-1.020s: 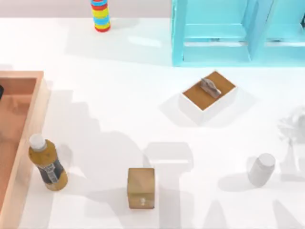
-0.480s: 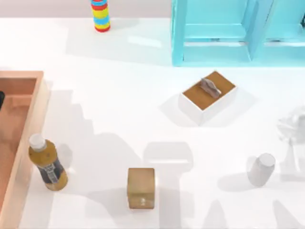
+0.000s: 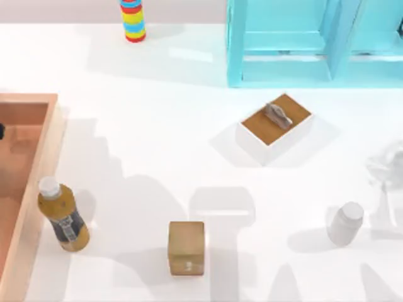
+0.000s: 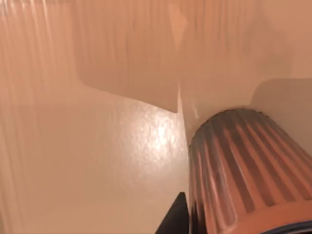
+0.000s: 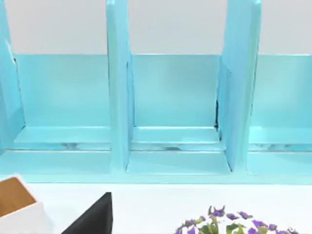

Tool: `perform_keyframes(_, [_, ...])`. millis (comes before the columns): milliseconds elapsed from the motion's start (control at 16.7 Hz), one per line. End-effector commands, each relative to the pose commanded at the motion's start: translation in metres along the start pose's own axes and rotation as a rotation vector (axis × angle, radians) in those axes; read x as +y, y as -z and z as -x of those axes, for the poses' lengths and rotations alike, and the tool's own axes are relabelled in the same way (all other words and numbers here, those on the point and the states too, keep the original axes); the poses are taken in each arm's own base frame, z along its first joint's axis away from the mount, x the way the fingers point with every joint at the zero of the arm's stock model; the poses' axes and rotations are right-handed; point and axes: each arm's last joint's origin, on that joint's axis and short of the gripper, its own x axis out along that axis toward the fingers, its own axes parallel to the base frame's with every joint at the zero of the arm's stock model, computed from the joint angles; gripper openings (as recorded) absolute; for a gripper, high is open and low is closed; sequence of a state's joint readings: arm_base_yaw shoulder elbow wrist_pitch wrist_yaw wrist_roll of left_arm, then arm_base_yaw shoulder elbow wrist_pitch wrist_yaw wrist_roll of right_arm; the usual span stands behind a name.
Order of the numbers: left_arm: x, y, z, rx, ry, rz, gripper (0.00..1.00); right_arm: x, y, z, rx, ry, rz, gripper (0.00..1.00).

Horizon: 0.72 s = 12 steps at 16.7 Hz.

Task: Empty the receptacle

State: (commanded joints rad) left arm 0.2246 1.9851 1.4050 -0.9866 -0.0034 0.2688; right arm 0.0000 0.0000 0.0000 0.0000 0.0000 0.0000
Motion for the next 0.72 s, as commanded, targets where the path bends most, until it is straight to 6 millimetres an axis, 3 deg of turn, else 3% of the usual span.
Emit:
perform_keyframes(180, [0.0000, 0.0000, 0.0000, 0.000, 0.000, 0.000, 0.02, 0.0000, 0.0000, 0.0000, 0.000, 0.000, 0.000, 1.00])
perform_keyframes(720, [-0.0006, 0.0000, 0.0010, -0.003, 0.000, -0.003, 0.00, 0.0000, 0.0000, 0.0000, 0.000, 0.000, 0.000, 1.00])
